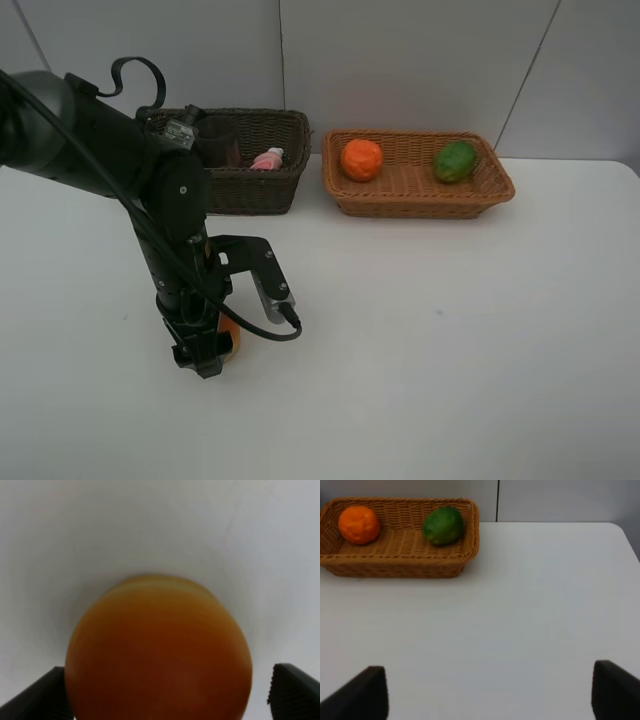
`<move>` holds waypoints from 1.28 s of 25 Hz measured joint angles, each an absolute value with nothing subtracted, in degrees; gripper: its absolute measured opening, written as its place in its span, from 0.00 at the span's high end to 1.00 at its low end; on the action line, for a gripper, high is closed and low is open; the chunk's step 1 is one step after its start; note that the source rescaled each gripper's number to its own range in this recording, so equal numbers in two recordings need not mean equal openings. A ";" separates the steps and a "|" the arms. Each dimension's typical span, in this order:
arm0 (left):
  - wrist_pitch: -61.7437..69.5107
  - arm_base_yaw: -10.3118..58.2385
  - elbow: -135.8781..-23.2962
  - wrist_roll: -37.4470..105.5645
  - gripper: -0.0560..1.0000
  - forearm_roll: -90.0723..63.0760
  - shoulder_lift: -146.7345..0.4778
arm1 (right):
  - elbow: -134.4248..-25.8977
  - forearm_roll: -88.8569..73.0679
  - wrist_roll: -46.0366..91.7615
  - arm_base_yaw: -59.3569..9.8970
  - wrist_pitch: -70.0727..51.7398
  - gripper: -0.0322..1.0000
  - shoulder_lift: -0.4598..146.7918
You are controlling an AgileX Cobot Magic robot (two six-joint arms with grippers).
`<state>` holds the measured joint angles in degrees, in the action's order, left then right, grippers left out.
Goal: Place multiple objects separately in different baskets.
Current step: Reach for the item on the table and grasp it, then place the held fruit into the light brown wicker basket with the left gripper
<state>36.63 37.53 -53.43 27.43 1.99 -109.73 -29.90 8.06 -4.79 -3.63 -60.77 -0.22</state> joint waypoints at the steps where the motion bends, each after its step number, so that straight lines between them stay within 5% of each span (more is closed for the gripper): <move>1: 36.63 37.53 -53.43 27.43 0.00 1.99 -109.73 | -29.90 8.06 -4.79 -3.63 -60.77 0.31 -0.22; 11: 36.51 37.53 -53.49 27.43 0.01 2.89 -109.73 | -29.90 8.06 -4.79 -3.63 -60.77 0.31 -0.22; 16: 36.12 37.53 -53.49 27.43 0.25 3.80 -109.73 | -29.90 8.06 -4.79 -3.63 -60.77 0.31 -0.22; 32: 35.74 37.53 -53.49 27.43 0.25 4.34 -109.73 | -29.90 8.06 -4.79 -3.63 -60.77 0.31 -0.22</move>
<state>35.74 37.53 -53.49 27.43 4.34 -109.73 -29.90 8.06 -4.79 -3.63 -60.77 -0.22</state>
